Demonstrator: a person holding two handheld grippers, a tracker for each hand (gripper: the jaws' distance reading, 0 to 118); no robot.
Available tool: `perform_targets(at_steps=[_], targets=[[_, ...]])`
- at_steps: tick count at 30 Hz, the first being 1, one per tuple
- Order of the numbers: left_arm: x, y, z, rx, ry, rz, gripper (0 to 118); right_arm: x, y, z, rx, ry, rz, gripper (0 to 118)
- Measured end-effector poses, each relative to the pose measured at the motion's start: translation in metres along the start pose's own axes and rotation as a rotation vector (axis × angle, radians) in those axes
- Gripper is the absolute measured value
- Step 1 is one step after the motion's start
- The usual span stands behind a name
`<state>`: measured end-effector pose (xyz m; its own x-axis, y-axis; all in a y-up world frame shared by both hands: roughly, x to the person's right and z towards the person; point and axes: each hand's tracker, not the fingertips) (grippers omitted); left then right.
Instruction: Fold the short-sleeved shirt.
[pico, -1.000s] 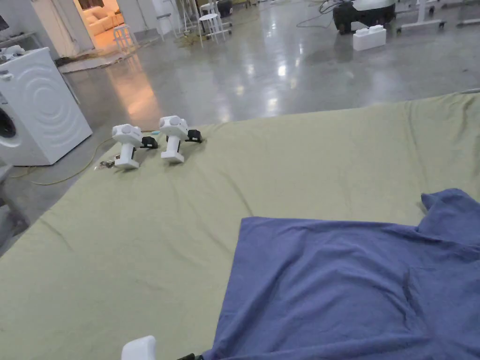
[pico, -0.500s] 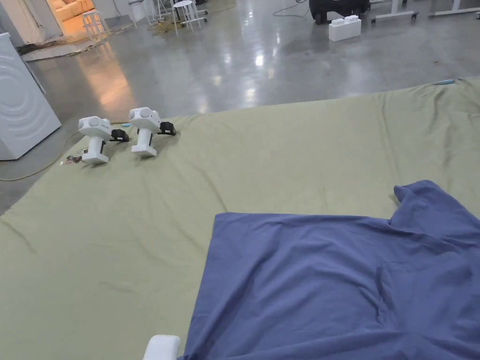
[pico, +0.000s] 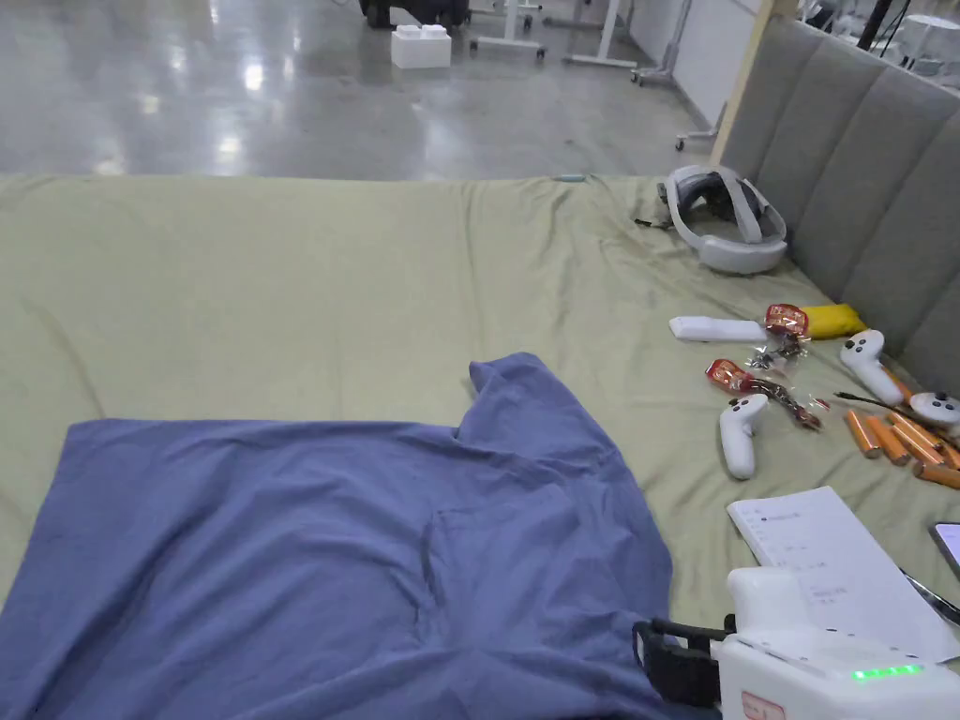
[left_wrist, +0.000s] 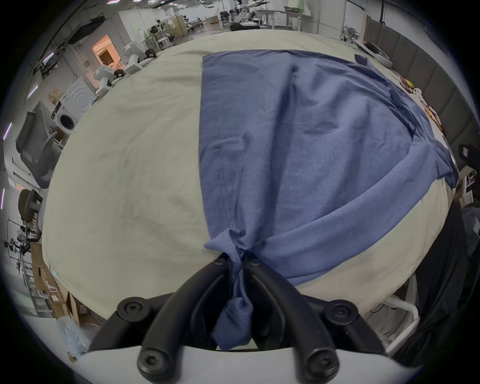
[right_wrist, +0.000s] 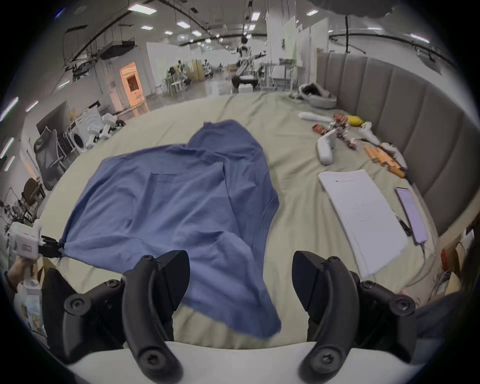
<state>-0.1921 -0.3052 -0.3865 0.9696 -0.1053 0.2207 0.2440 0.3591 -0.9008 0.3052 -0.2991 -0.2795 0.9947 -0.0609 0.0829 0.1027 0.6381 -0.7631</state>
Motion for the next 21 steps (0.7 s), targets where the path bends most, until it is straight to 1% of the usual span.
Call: perform_targets(at_steps=[3, 4, 5, 7, 8, 10, 12, 13, 14, 16, 19, 20, 21], targets=[[0.001, 0.003, 0.001, -0.01, -0.004, 0.006, 11, 0.004, 0.013, -0.034, -0.078, 0.012, 0.008, 86], [0.002, 0.004, 0.002, -0.013, -0.004, 0.005, 11, 0.004, 0.015, -0.043, -0.09, 0.016, 0.014, 81], [0.003, 0.004, 0.003, -0.016, -0.006, 0.005, 11, 0.003, 0.015, -0.054, -0.139, 0.017, 0.033, 70], [0.001, 0.005, 0.003, -0.015, -0.01, 0.009, 11, -0.004, 0.012, -0.063, -0.18, -0.013, 0.085, 40], [0.0, 0.005, 0.004, -0.015, -0.013, 0.014, 11, -0.007, 0.009, -0.066, -0.188, -0.016, 0.094, 40], [-0.001, 0.005, 0.005, -0.011, -0.019, 0.029, 11, -0.015, 0.003, -0.061, -0.177, -0.007, 0.083, 34], [-0.005, 0.006, 0.007, -0.002, -0.019, 0.05, 11, -0.02, 0.001, -0.055, -0.142, -0.006, 0.062, 18], [-0.006, 0.005, 0.01, 0.002, -0.021, 0.056, 11, -0.02, 0.0, -0.053, -0.126, 0.001, 0.032, 13], [-0.008, 0.005, 0.015, 0.009, -0.023, 0.065, 11, -0.018, -0.002, -0.049, -0.109, 0.002, 0.002, 12], [-0.031, 0.008, 0.03, 0.053, -0.056, 0.133, 11, -0.012, -0.003, -0.037, -0.068, 0.014, -0.06, 11], [-0.053, 0.012, 0.093, 0.208, -0.135, 0.249, 10, -0.001, -0.002, -0.004, 0.019, 0.051, -0.171, 11], [-0.058, 0.014, 0.112, 0.258, -0.151, 0.278, 10, 0.001, -0.002, 0.004, 0.037, 0.06, -0.195, 11], [-0.062, 0.02, 0.12, 0.27, -0.154, 0.286, 10, 0.004, -0.003, 0.009, 0.049, 0.059, -0.207, 11]])
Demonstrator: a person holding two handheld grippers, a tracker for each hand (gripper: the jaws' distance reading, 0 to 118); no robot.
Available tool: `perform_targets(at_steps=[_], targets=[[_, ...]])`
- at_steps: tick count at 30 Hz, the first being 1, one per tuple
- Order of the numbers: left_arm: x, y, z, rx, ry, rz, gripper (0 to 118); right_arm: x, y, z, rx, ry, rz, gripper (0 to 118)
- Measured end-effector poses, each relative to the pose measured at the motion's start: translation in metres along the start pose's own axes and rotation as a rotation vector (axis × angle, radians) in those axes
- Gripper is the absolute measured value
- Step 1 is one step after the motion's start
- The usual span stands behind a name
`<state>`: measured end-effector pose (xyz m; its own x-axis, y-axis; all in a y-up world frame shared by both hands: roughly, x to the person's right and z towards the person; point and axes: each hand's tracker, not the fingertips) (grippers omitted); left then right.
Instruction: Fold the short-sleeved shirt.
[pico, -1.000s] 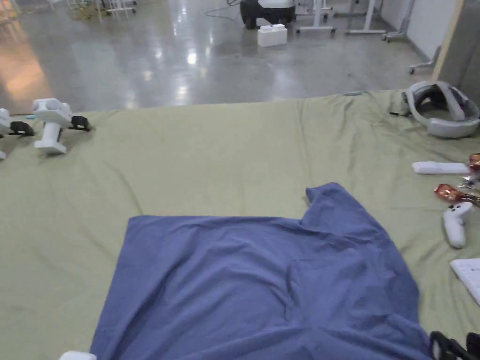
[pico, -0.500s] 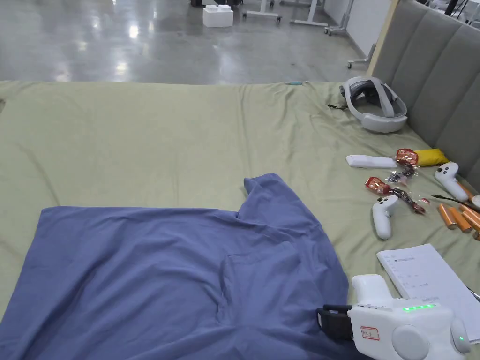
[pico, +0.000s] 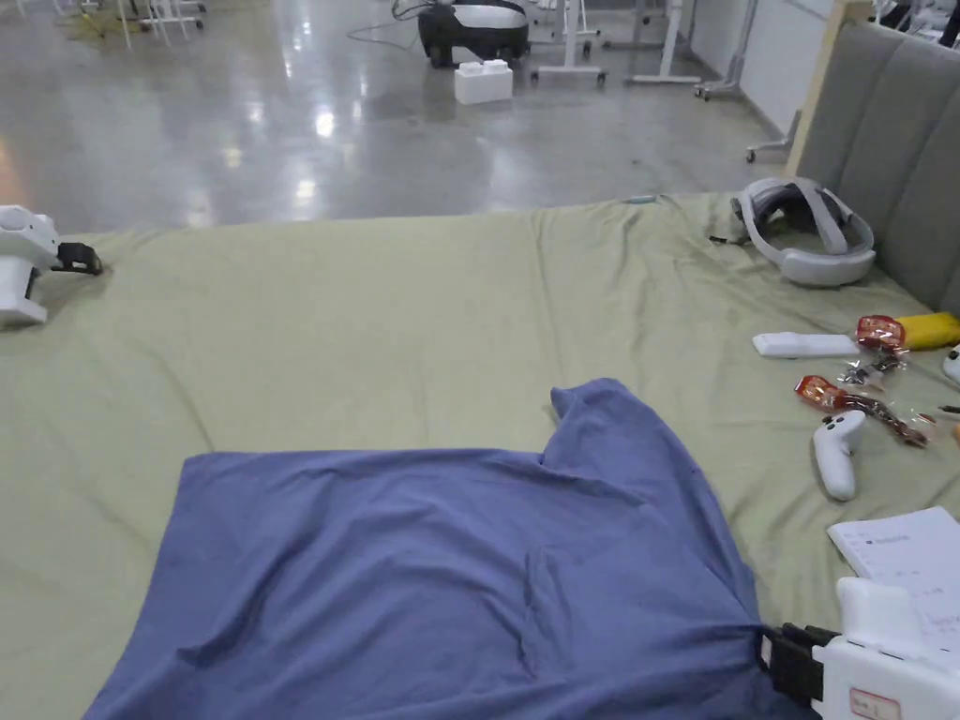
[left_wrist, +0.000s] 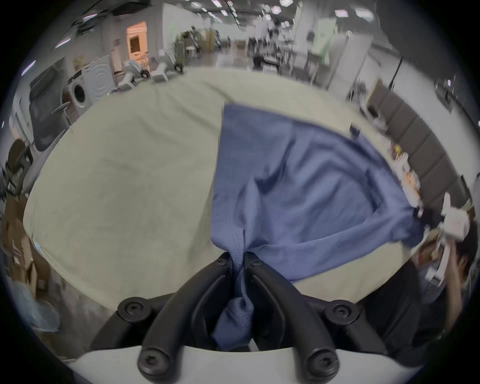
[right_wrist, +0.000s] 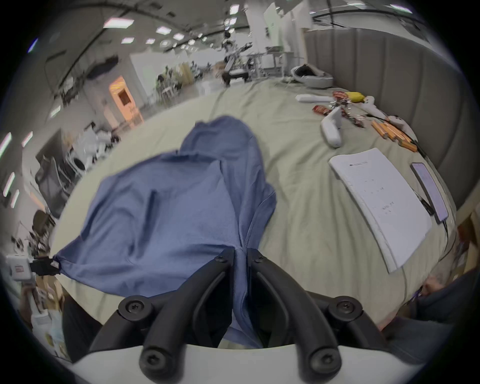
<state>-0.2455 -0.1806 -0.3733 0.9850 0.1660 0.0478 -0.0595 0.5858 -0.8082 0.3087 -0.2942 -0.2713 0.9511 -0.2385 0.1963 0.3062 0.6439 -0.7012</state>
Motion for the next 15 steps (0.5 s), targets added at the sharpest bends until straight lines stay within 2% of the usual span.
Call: perform_targets(at_steps=[4, 8, 15], targets=[[0.003, 0.025, 0.021, 0.098, -0.033, 0.014, 10, 0.004, 0.008, 0.012, 0.058, 0.005, -0.015, 11], [0.009, 0.051, 0.004, 0.114, -0.038, 0.029, 10, 0.0, 0.036, 0.007, 0.11, 0.006, -0.035, 11], [-0.006, 0.128, -0.091, 0.071, -0.015, 0.081, 10, -0.018, 0.104, -0.055, 0.089, -0.02, -0.038, 11]])
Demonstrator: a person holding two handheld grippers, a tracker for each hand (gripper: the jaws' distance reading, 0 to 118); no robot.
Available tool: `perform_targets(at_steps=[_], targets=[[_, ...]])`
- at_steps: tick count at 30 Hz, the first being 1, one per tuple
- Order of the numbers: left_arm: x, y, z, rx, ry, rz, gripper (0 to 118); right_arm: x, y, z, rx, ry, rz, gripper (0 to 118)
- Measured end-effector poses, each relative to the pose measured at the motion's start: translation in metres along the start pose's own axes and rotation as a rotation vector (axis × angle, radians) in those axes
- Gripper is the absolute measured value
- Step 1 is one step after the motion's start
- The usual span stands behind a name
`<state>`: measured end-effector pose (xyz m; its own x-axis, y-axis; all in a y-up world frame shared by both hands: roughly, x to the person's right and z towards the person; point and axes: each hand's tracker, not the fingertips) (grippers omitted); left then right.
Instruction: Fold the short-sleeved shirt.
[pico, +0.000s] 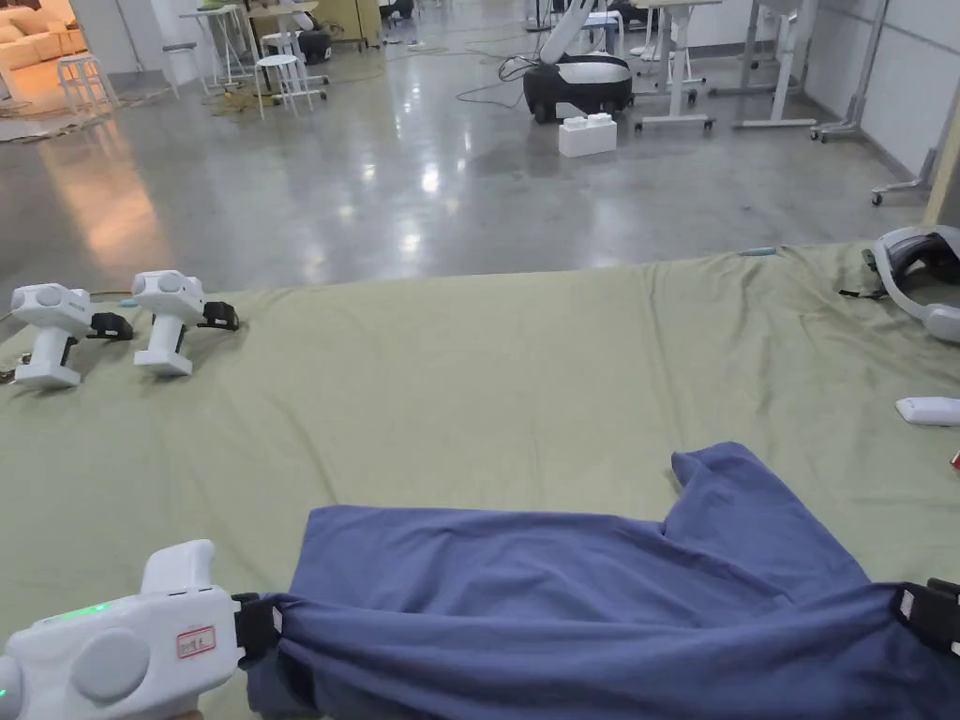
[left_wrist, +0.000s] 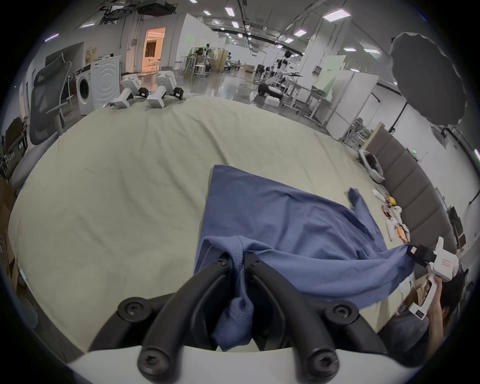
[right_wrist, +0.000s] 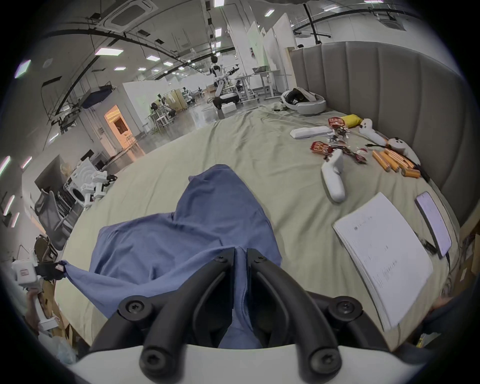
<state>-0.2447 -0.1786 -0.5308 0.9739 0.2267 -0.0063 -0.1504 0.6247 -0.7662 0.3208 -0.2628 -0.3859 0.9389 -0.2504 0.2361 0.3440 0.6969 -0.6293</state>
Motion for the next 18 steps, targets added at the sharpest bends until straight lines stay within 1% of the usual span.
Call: perform_targets(at_steps=[2, 4, 8, 9, 10, 11, 12, 13, 14, 16, 18], targets=[[-0.006, 0.015, -0.029, -0.021, 0.014, 0.01, 10, -0.006, 0.011, -0.025, -0.017, -0.021, 0.028, 11], [-0.008, 0.023, -0.049, -0.032, 0.013, 0.022, 10, -0.01, 0.018, -0.049, -0.036, -0.032, 0.039, 11], [-0.013, 0.03, -0.105, -0.138, 0.015, 0.036, 11, -0.011, 0.02, -0.095, -0.153, -0.081, 0.079, 11], [-0.016, 0.027, -0.112, -0.13, 0.012, 0.036, 24, -0.01, 0.017, -0.104, -0.177, -0.086, 0.099, 12], [-0.019, 0.026, -0.121, -0.141, 0.014, 0.046, 70, -0.008, 0.015, -0.109, -0.191, -0.097, 0.11, 16], [-0.022, 0.02, -0.123, -0.157, 0.012, 0.054, 99, -0.005, 0.012, -0.113, -0.199, -0.103, 0.107, 33], [-0.024, 0.016, -0.116, -0.136, -0.003, 0.071, 101, -0.002, 0.011, -0.115, -0.217, -0.111, 0.105, 61], [-0.027, 0.012, -0.105, -0.105, -0.016, 0.091, 99, 0.0, 0.01, -0.113, -0.227, -0.117, 0.098, 93], [-0.03, 0.008, -0.086, -0.061, -0.049, 0.109, 99, 0.005, 0.007, -0.105, -0.211, -0.104, 0.088, 98], [-0.031, 0.006, -0.042, 0.035, -0.113, 0.111, 101, 0.008, 0.005, -0.078, -0.129, -0.051, 0.058, 96], [-0.013, -0.007, 0.021, 0.149, -0.13, 0.041, 112, 0.005, 0.001, -0.036, -0.039, -0.018, 0.078, 96]])
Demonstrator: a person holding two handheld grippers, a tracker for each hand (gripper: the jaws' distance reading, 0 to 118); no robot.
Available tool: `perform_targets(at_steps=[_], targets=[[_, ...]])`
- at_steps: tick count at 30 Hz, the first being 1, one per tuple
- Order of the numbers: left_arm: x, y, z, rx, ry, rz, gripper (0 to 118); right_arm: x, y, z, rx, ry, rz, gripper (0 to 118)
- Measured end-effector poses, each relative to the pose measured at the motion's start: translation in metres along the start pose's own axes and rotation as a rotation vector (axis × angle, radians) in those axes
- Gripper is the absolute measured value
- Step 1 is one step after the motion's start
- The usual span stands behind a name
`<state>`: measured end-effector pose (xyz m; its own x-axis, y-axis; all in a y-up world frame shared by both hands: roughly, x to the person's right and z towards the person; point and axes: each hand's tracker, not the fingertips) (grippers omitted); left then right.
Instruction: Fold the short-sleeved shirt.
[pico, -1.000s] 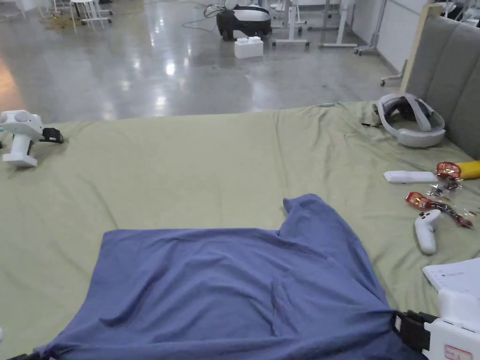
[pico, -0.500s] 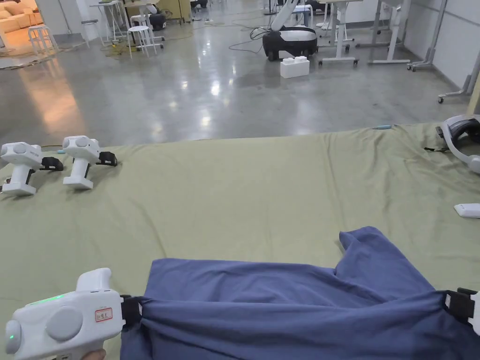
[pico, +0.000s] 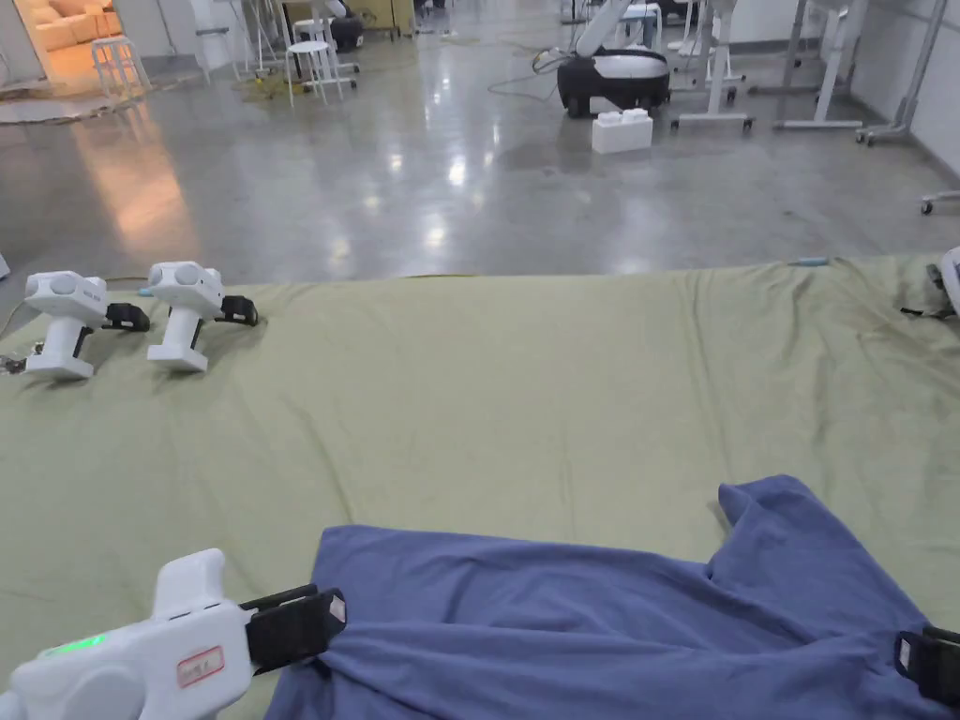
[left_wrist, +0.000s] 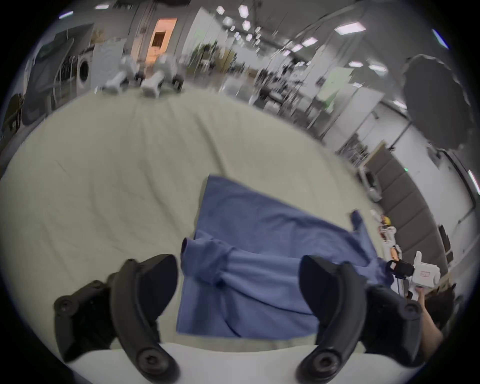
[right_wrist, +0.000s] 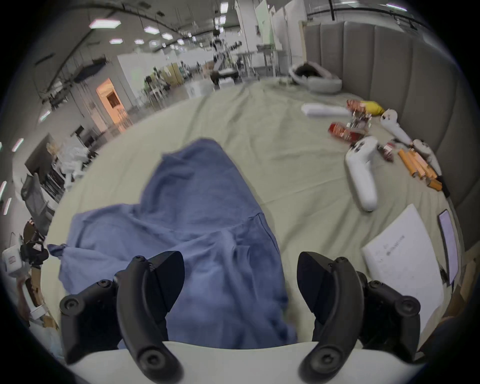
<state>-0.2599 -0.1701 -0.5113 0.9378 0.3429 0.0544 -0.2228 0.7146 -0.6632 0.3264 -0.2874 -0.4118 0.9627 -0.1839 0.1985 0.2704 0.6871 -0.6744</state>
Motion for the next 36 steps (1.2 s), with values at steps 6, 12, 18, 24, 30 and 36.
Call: perform_targets(at_steps=[6, 12, 18, 24, 30, 36], targets=[[0.072, -0.031, 0.229, 0.485, -0.095, -0.173, 114, -0.037, -0.029, 0.163, 0.329, 0.042, 0.113, 96], [0.111, -0.064, 0.35, 0.644, -0.121, -0.181, 113, -0.079, -0.065, 0.279, 0.583, 0.122, 0.148, 89], [0.135, -0.097, 0.403, 0.726, -0.109, -0.213, 107, -0.115, -0.09, 0.345, 0.749, 0.133, 0.252, 42], [0.159, -0.119, 0.408, 0.753, 0.014, -0.32, 1, -0.128, -0.097, 0.354, 0.803, 0.12, 0.268, 2], [0.174, -0.134, 0.419, 0.783, 0.044, -0.319, 0, -0.14, -0.102, 0.352, 0.805, 0.096, 0.36, 2], [0.149, -0.112, 0.387, 0.678, 0.045, -0.347, 0, -0.148, -0.1, 0.339, 0.816, 0.065, 0.382, 2]])
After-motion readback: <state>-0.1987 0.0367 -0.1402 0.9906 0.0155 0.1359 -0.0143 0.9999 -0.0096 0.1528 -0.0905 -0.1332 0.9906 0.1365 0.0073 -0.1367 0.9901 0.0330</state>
